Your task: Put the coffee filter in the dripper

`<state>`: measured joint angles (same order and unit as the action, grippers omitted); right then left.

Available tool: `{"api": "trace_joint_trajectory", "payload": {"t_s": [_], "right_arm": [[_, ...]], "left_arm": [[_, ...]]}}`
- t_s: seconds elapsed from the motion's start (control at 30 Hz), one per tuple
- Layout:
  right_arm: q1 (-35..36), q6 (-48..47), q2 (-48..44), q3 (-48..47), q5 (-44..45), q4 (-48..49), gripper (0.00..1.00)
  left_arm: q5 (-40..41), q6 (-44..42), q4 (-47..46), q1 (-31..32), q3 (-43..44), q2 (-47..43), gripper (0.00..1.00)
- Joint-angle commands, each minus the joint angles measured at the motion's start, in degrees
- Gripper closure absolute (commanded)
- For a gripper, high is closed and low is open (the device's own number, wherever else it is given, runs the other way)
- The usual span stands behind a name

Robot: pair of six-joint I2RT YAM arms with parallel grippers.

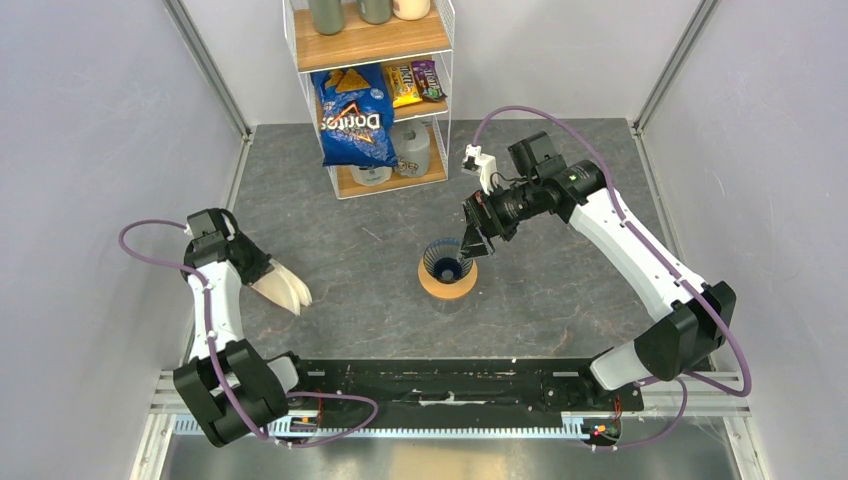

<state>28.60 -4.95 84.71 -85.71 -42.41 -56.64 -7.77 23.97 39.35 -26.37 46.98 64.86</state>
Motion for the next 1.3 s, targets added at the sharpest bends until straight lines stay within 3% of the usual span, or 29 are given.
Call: {"api": "trace_joint_trajectory", "payload": {"t_s": [0.0,0.4,0.8,1.07,1.27], "right_arm": [[-0.2,0.2,0.3,-2.4,-1.6,0.3,0.03],[0.4,3.1,-0.6,-0.3,-1.7,6.4,0.03],[6.3,15.2,3.1,-0.3,3.8,26.3,0.03],[16.3,21.1,9.9,-4.1,11.1,39.5,0.03],[23.8,21.9,18.1,-9.4,19.2,43.1,0.03]], "left_arm": [[-1.4,-1.1,2.8,-0.7,4.5,-2.8,0.98],[-3.1,-4.1,11.5,-1.3,11.2,-5.7,0.98],[-8.2,-2.8,17.6,-1.3,17.8,-8.2,0.98],[-12.4,-1.4,18.4,-1.3,19.9,-9.1,0.98],[-13.6,0.0,18.3,-1.4,21.3,-8.5,0.98]]}}
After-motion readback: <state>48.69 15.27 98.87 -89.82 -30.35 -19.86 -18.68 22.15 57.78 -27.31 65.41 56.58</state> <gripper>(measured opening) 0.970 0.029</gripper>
